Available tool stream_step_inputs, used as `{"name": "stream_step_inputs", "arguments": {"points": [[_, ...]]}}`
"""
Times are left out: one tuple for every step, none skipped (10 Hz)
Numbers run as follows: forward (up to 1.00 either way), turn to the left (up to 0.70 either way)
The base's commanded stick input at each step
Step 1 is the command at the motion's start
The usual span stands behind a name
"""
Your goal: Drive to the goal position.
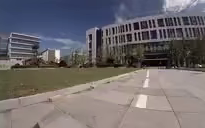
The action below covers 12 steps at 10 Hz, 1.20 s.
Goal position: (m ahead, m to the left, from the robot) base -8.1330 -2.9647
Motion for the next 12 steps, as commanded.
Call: {"name": "stream_step_inputs", "arguments": {"points": [[0.70,-0.27],[0.70,-0.27],[0.70,-0.27],[0.70,-0.23],[0.70,-0.09],[0.70,-0.03],[0.70,-0.02],[0.70,-0.01],[0.70,-0.01],[0.70,-0.01],[0.70,-0.01],[0.70,-0.01]]}}
